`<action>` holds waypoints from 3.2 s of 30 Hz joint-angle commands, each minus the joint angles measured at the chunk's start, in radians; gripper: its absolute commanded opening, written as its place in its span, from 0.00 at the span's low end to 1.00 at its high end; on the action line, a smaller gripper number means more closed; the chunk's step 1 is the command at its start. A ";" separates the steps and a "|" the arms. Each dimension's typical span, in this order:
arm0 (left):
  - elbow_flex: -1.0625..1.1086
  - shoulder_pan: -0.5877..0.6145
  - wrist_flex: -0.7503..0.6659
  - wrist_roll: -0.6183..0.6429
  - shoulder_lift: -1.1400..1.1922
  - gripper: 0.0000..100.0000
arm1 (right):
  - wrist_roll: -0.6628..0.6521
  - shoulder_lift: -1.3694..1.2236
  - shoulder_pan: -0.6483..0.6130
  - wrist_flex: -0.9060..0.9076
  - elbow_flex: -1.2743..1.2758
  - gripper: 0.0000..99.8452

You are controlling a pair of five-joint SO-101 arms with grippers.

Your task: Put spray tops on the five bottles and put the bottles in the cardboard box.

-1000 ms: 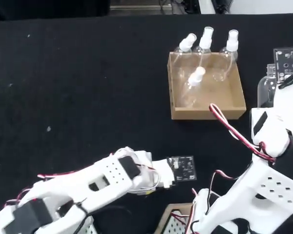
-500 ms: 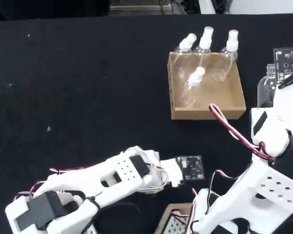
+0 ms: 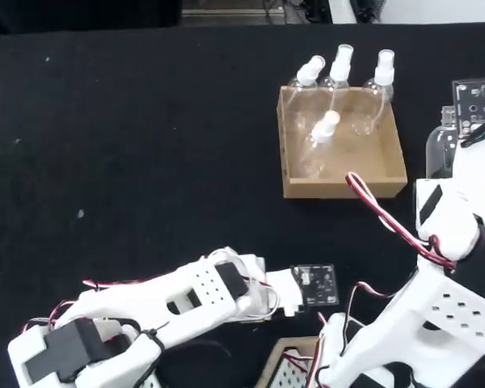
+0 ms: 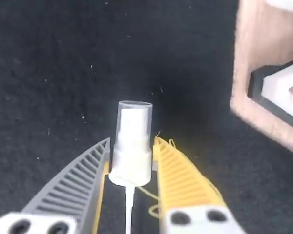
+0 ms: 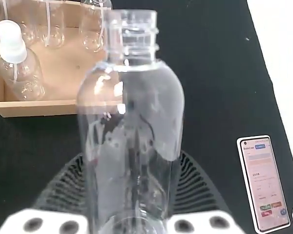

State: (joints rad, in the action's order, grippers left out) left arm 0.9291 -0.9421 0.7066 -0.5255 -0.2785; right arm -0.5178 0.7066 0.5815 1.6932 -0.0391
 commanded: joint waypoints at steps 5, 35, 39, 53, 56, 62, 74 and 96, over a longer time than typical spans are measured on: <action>0.001 0.087 0.032 0.008 -0.014 0.03 | 0.000 0.028 -0.003 -0.005 -0.087 0.01; -0.522 1.086 0.143 0.689 -0.586 0.03 | 0.339 0.541 -0.870 -1.102 1.122 0.01; -0.648 1.024 0.037 0.798 -0.600 0.03 | 0.371 0.657 -0.872 -1.260 1.296 0.01; -0.792 0.769 -0.199 0.977 -0.601 0.03 | 0.457 0.776 -0.914 -1.556 1.607 0.01; -0.746 0.717 -0.203 0.973 -0.600 0.03 | 0.456 0.776 -0.965 -1.556 1.620 0.01; -0.722 0.641 -0.215 0.971 -0.601 0.03 | 0.456 0.777 -0.985 -1.553 1.641 0.01; -0.478 0.493 -0.543 0.770 -0.588 0.03 | 0.456 0.783 -0.988 -1.556 1.647 0.01; -0.335 0.610 -0.810 0.729 -0.649 0.03 | 0.456 0.783 -0.988 -1.556 1.649 0.01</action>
State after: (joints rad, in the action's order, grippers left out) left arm 0.6268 -0.3590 -0.0882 0.2064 -0.8922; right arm -0.0683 1.4630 -0.3974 0.1649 1.6226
